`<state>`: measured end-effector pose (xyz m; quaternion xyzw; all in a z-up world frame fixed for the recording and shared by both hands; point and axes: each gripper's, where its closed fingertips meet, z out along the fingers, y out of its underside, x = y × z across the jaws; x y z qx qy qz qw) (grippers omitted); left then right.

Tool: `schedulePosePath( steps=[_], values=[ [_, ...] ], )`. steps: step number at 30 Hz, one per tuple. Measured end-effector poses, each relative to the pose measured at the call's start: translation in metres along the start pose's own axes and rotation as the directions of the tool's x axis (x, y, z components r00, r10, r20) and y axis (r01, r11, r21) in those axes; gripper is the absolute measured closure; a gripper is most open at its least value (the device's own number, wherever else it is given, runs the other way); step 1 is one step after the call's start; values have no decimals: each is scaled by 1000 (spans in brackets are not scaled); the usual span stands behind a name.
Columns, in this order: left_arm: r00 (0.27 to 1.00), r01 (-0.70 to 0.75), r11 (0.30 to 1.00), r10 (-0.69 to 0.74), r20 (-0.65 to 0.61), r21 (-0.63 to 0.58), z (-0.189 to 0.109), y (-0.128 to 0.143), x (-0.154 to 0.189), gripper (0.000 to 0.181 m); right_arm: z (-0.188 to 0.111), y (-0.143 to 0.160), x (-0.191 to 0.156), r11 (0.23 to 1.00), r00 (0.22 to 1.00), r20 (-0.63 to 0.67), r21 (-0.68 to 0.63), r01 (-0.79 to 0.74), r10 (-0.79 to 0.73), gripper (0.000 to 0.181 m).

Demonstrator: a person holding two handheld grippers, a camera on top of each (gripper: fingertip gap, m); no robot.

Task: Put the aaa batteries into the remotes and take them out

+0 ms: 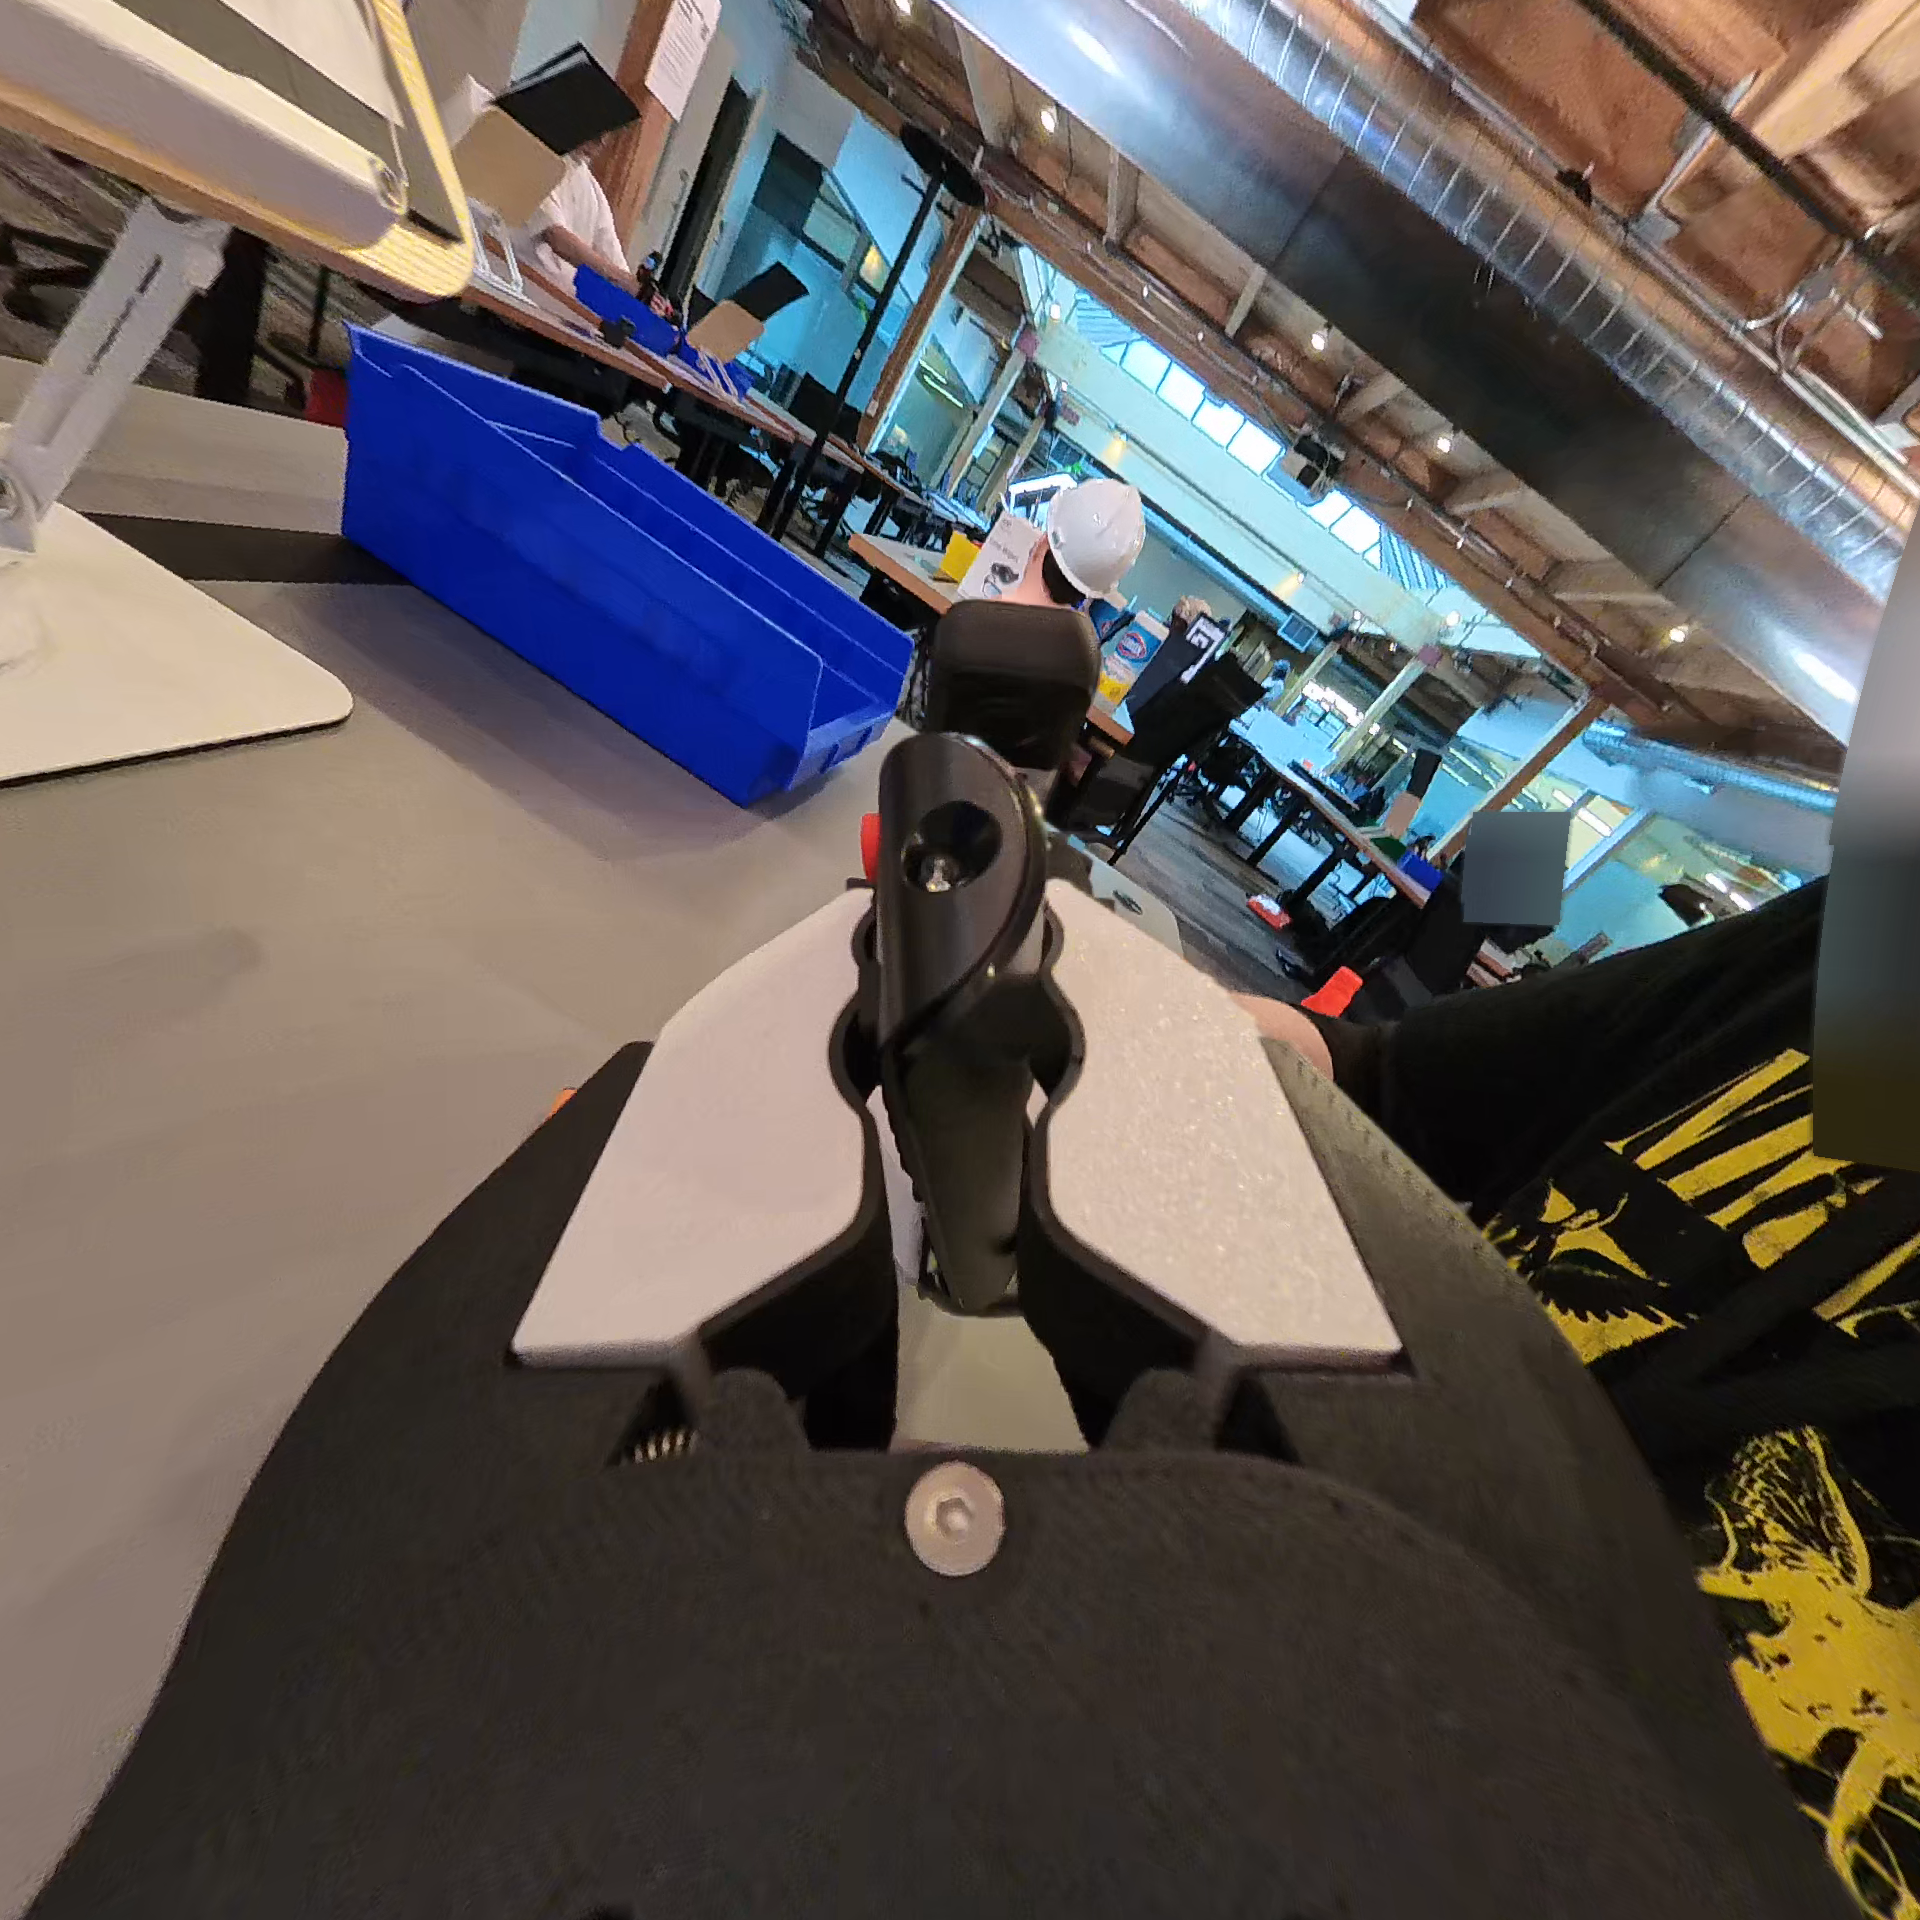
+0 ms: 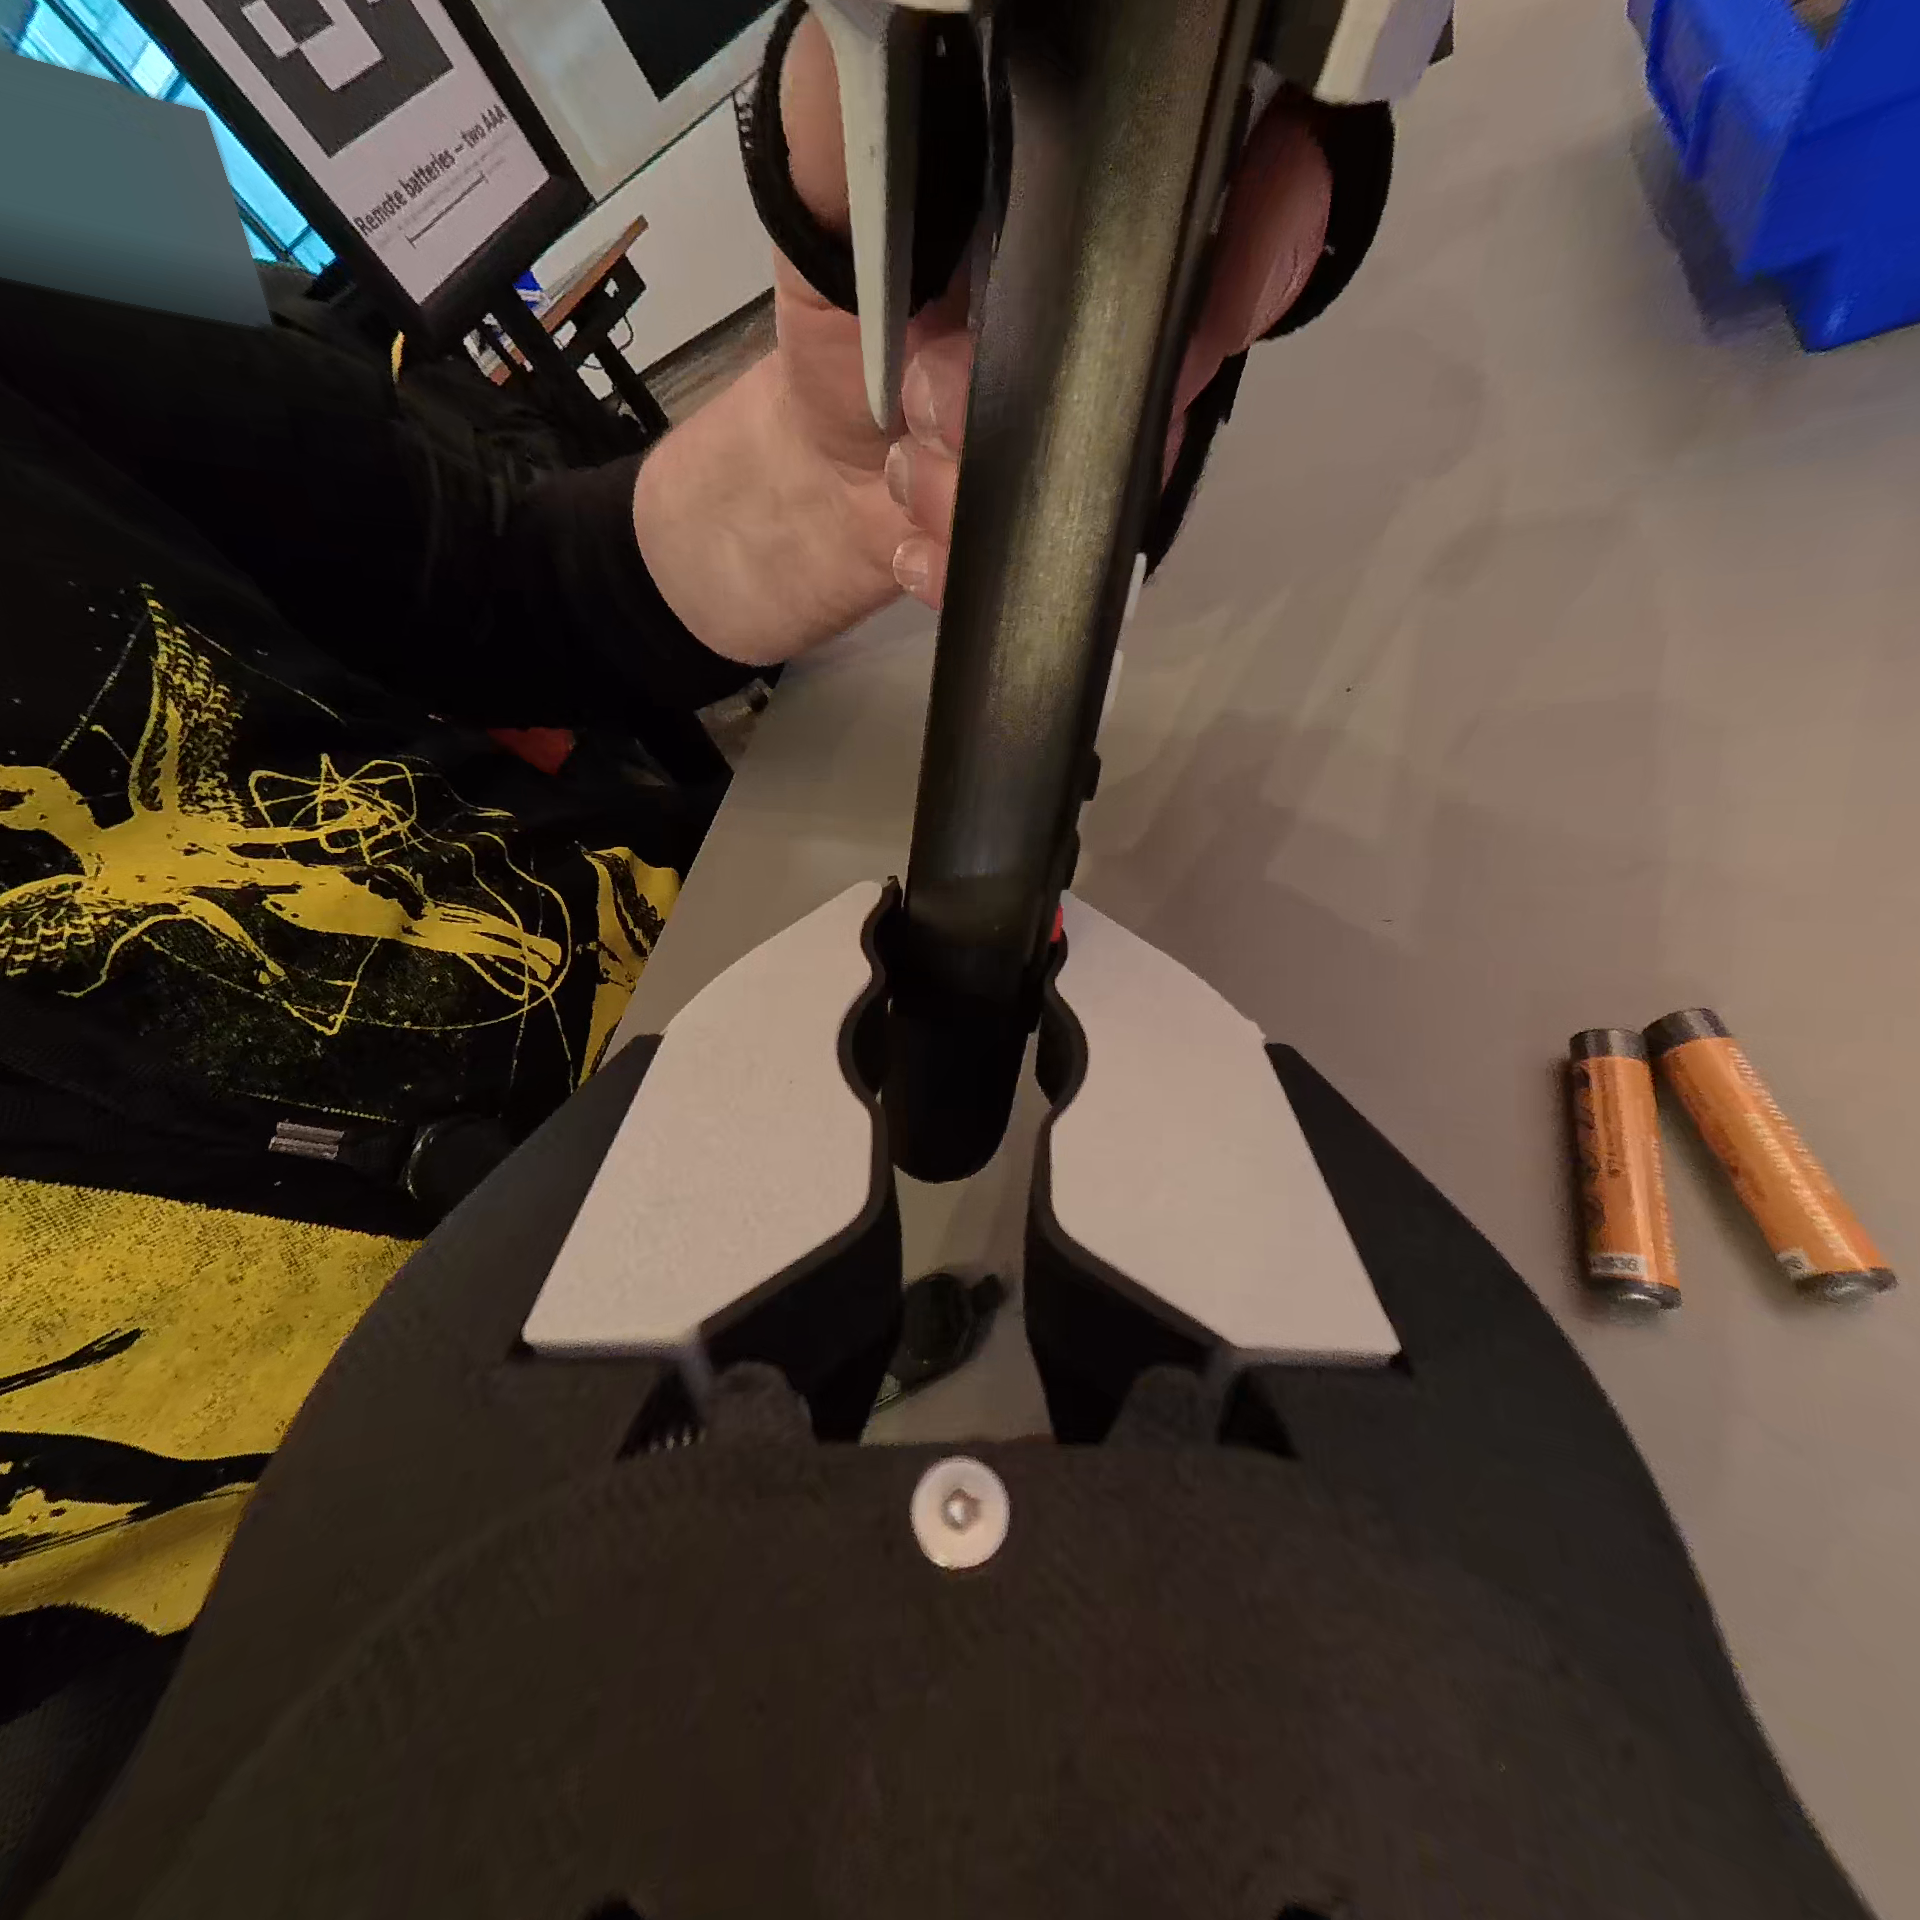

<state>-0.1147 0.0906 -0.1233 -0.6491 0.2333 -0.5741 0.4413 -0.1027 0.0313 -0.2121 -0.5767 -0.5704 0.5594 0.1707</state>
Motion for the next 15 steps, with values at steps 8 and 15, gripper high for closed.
schedulePosePath(
  steps=[8, 15],
  values=[
    [998, 41, 998, -43, 41, 54, -4, -8, -12, 157, -7, -9, 11, 998, 998, -56, 60, -20, 24, 156],
    [998, 48, 996, -51, 43, 75, -2, -8, -14, 157, -11, -11, 13, 996, 997, -64, 85, -26, 32, 156]
  ],
)
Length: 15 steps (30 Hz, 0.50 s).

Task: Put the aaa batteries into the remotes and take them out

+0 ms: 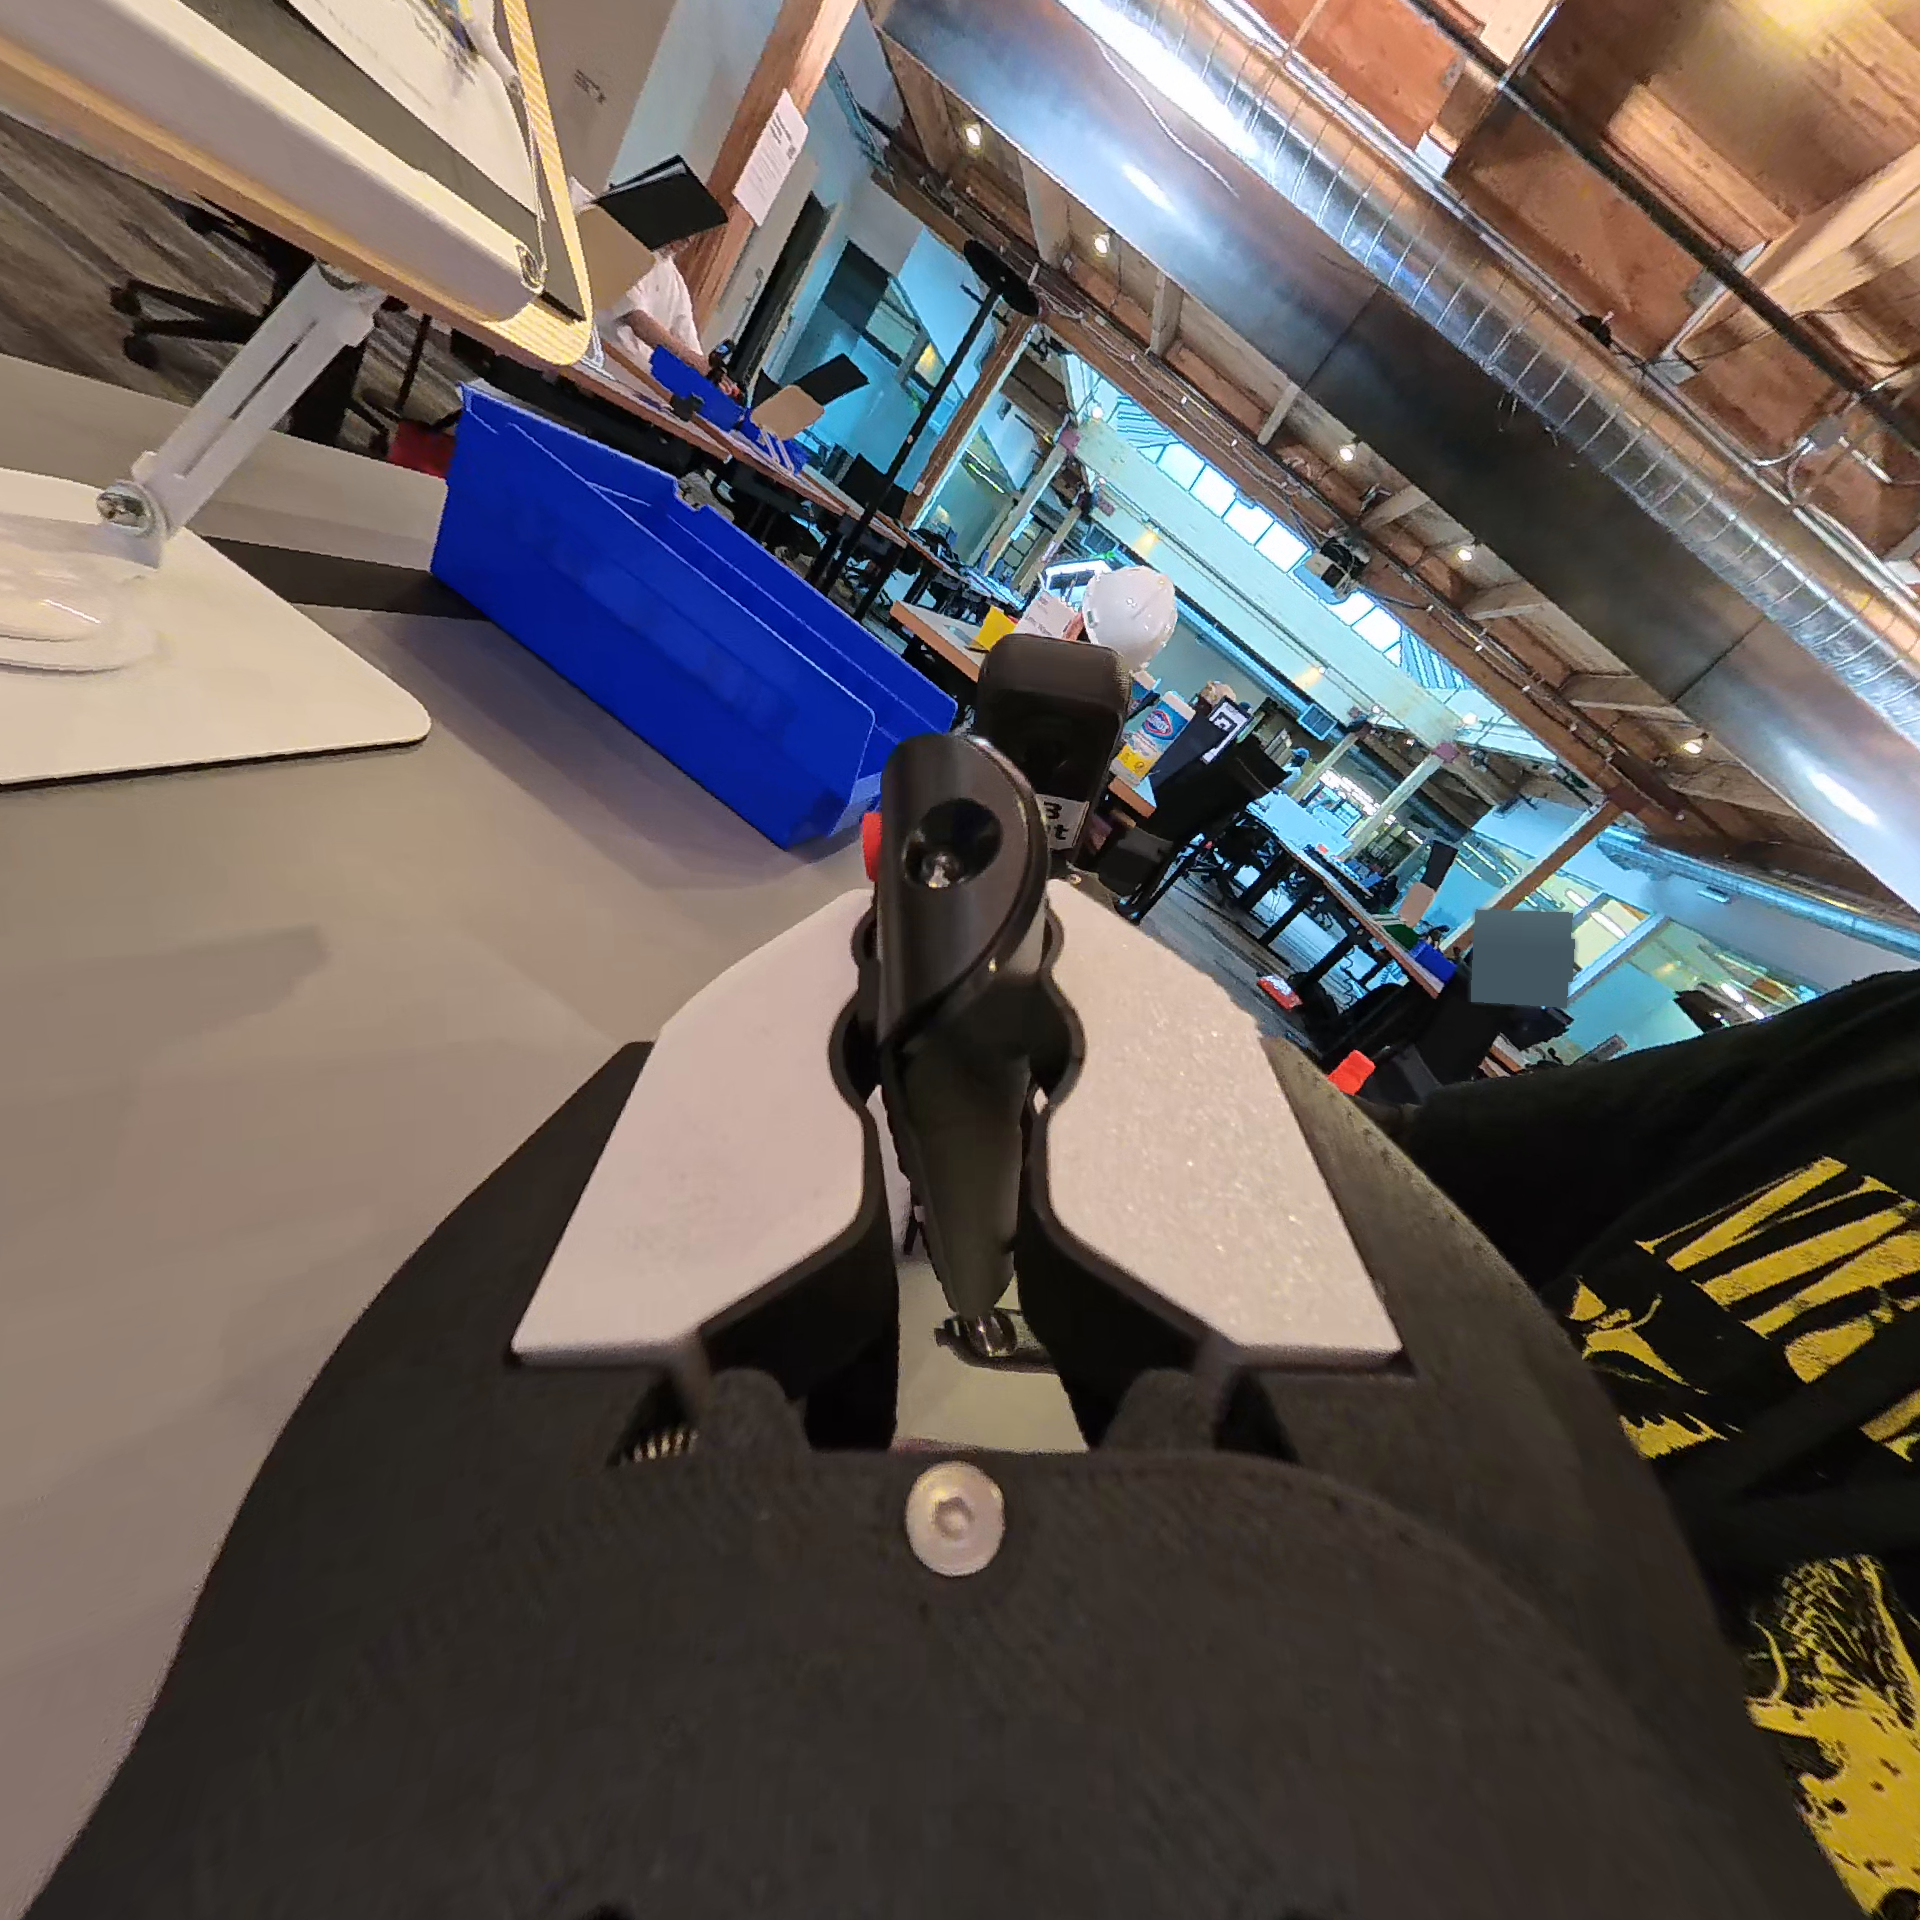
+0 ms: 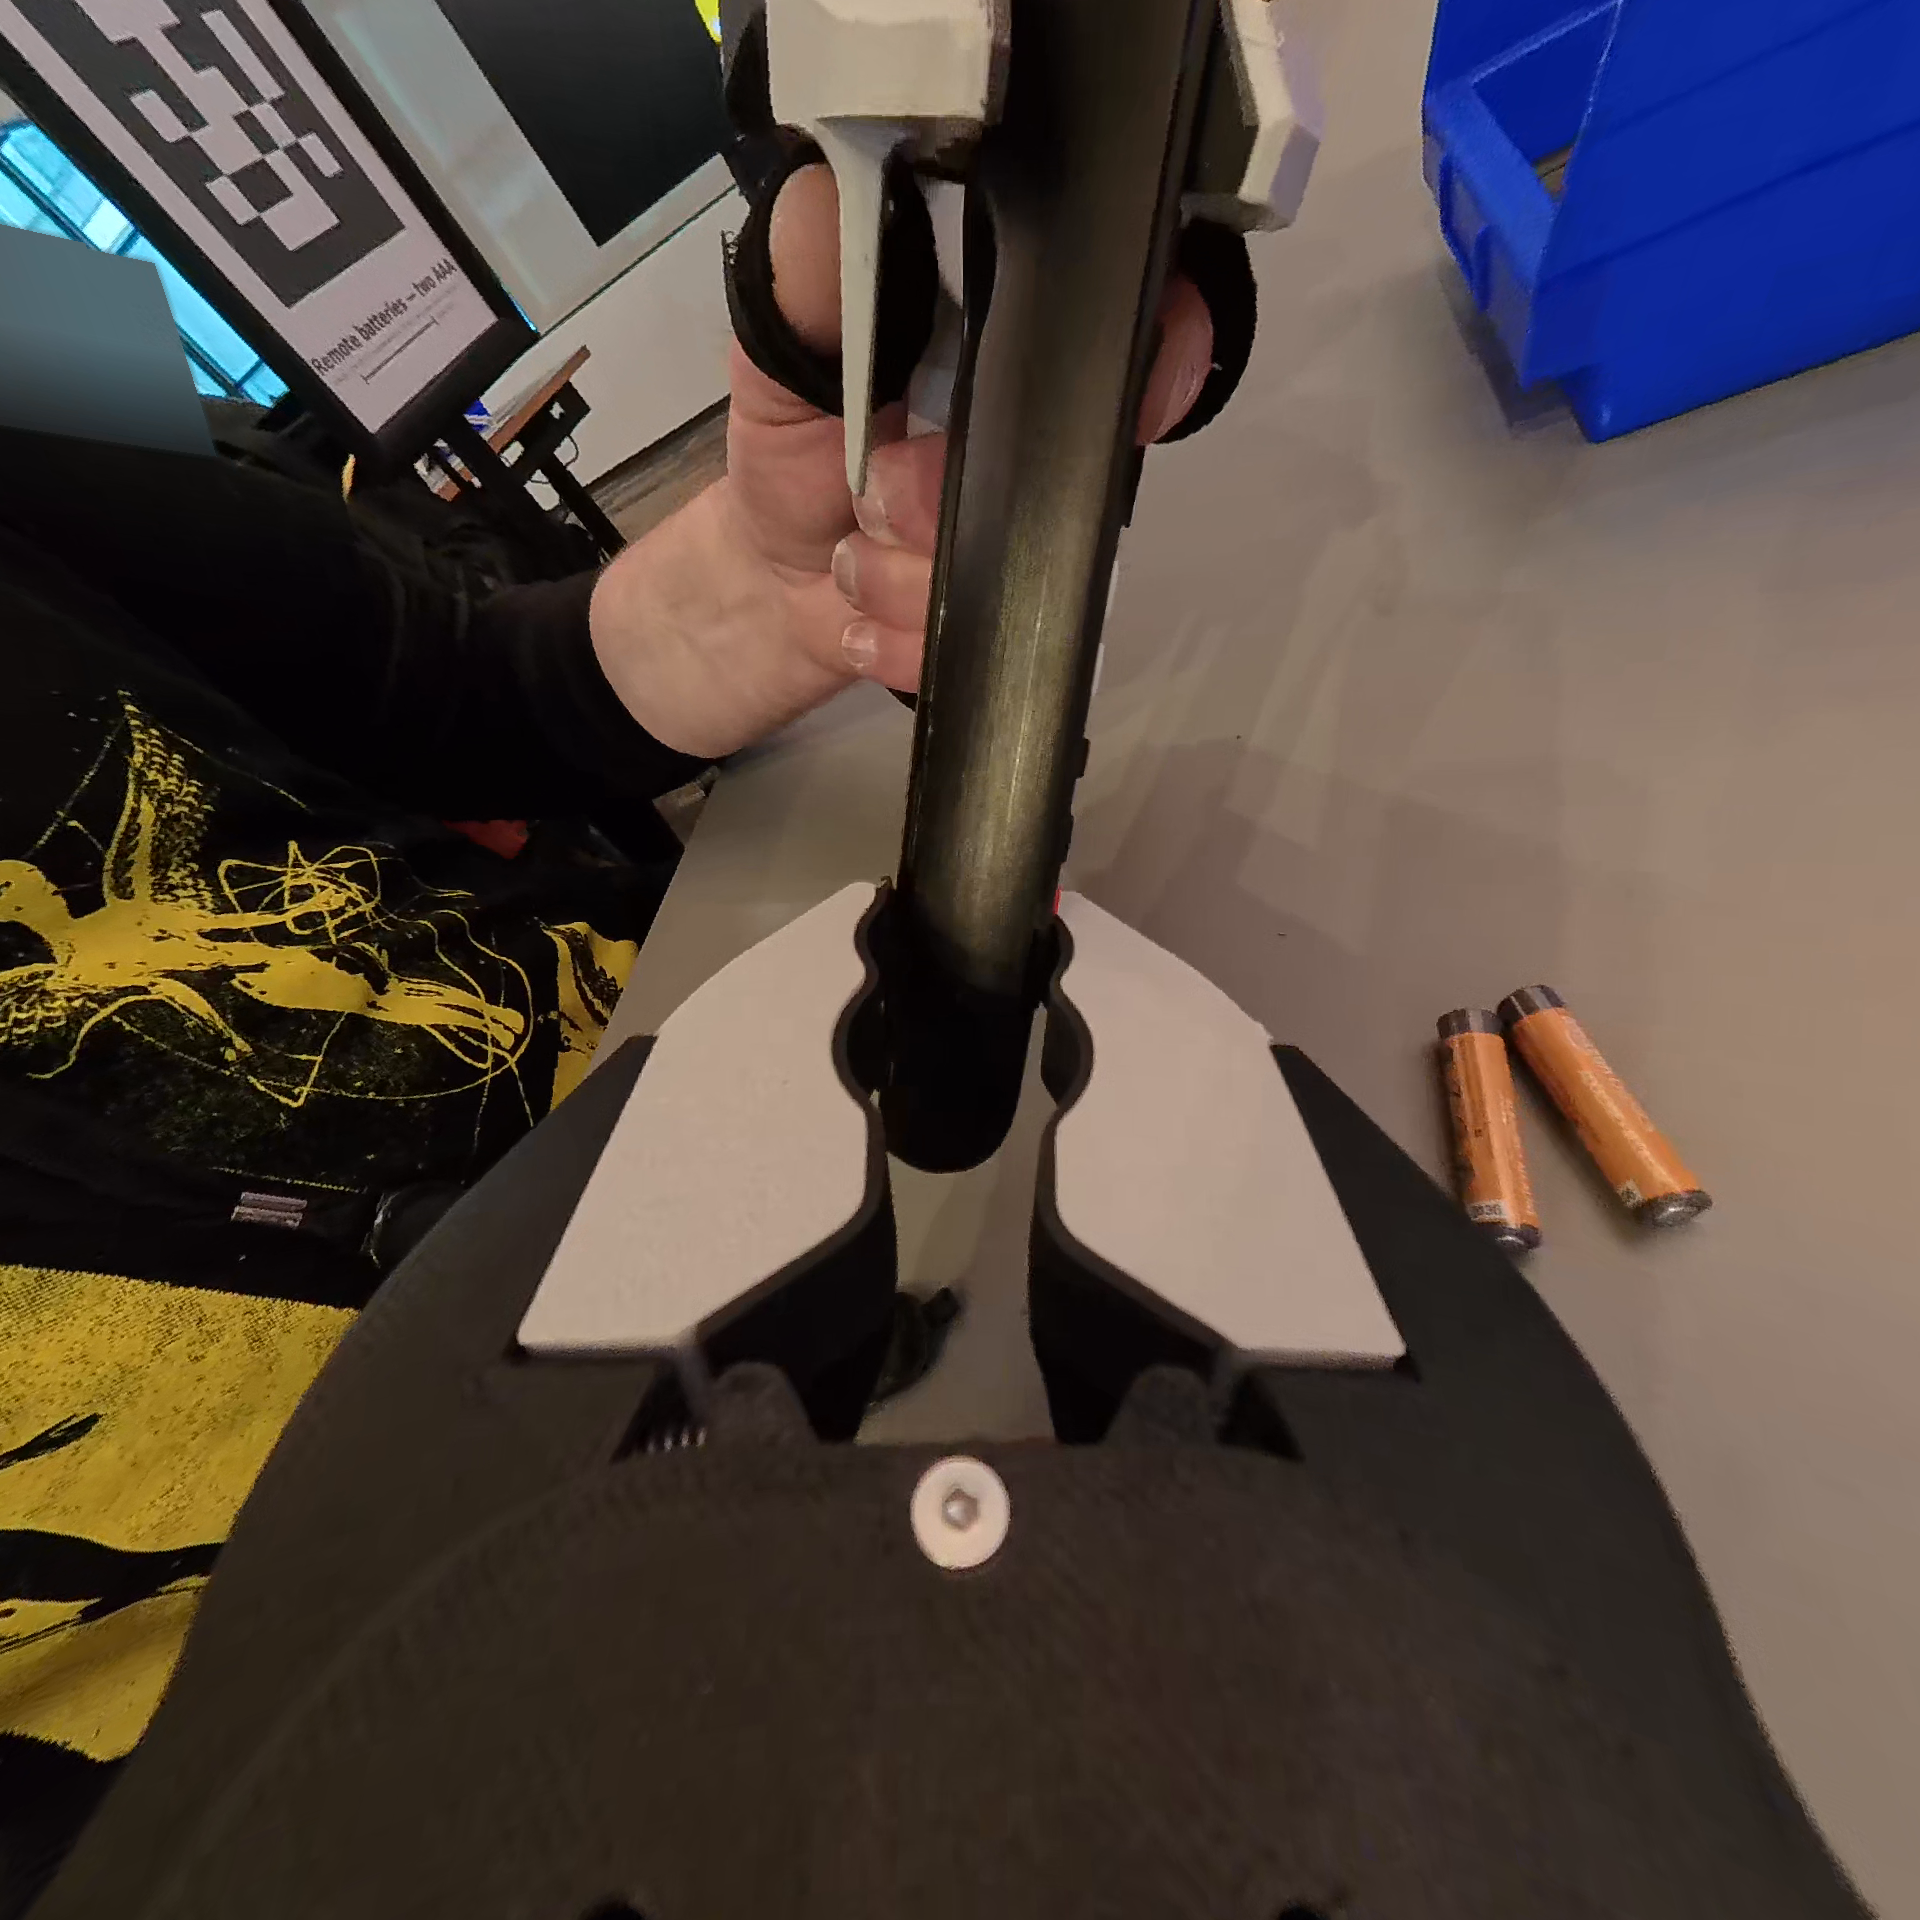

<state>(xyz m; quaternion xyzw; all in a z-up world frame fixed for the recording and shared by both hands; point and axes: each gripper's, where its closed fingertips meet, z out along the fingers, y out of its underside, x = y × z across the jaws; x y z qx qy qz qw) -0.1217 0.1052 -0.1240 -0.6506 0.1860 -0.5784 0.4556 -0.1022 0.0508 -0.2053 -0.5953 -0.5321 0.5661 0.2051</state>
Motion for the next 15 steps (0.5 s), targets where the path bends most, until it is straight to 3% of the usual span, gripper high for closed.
schedulePosePath(
  steps=[15],
  values=[
    [999, 9, 999, -10, 37, 36, -4, 2, -6, 157, 0, 1, 6, 1000, 999, -35, 0, 2, -2, 155]
  ],
)
